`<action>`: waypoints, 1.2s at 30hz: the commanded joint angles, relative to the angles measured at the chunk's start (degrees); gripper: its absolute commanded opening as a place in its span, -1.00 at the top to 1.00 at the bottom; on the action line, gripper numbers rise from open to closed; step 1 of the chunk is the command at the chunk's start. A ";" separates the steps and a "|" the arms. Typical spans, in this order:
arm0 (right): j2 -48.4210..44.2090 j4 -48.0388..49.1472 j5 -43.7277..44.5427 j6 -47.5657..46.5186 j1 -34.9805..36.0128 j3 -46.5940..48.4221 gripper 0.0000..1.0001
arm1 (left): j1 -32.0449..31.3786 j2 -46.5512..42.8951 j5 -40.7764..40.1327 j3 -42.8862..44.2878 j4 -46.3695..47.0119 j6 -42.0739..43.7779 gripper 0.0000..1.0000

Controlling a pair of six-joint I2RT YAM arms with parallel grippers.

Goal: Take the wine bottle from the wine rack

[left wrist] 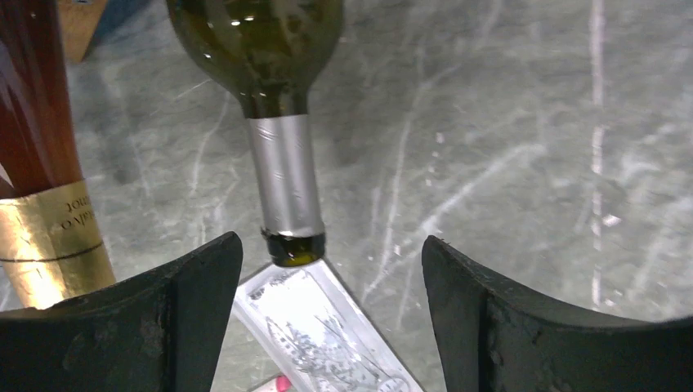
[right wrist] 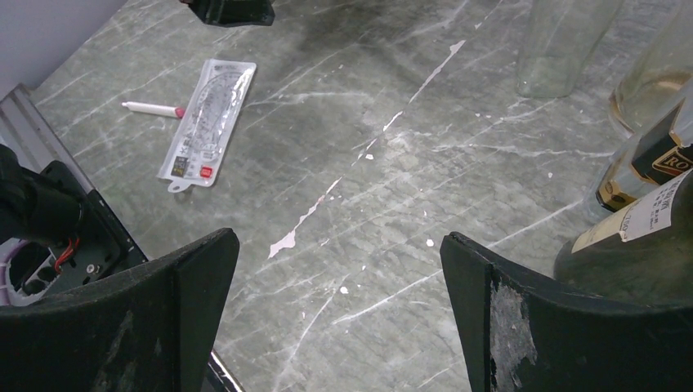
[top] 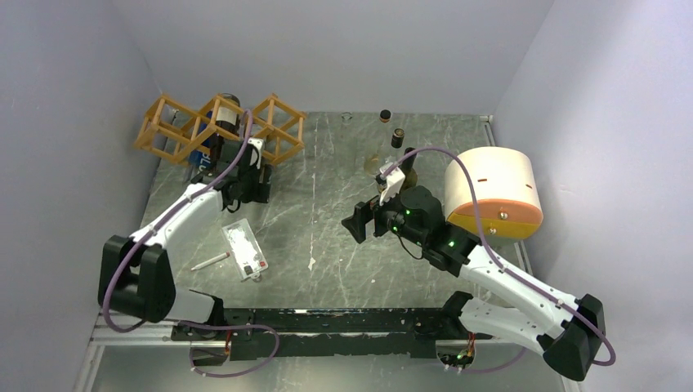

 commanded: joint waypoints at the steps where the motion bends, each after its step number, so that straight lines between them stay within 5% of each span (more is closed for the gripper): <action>1: -1.69 0.94 0.43 -0.02 -0.10 -0.53 -1.00 | -0.23 3.64 -8.34 1.98 3.75 2.23 -0.66; 17: -3.46 0.98 1.06 0.02 -0.10 -1.02 -1.00 | 2.97 13.87 -7.97 0.32 14.48 8.55 -0.22; 23: -3.49 0.53 1.29 0.07 -0.08 -0.76 -0.99 | 3.35 13.60 -6.85 -0.83 14.72 8.62 -0.03; 28: -4.10 0.95 1.30 0.01 -0.05 -1.11 -1.00 | 3.35 10.41 -6.81 -2.84 14.58 7.67 0.37; 36: -4.06 0.83 1.46 -0.03 -0.08 -1.03 -1.00 | 3.26 5.41 -3.01 -5.64 11.46 3.14 0.49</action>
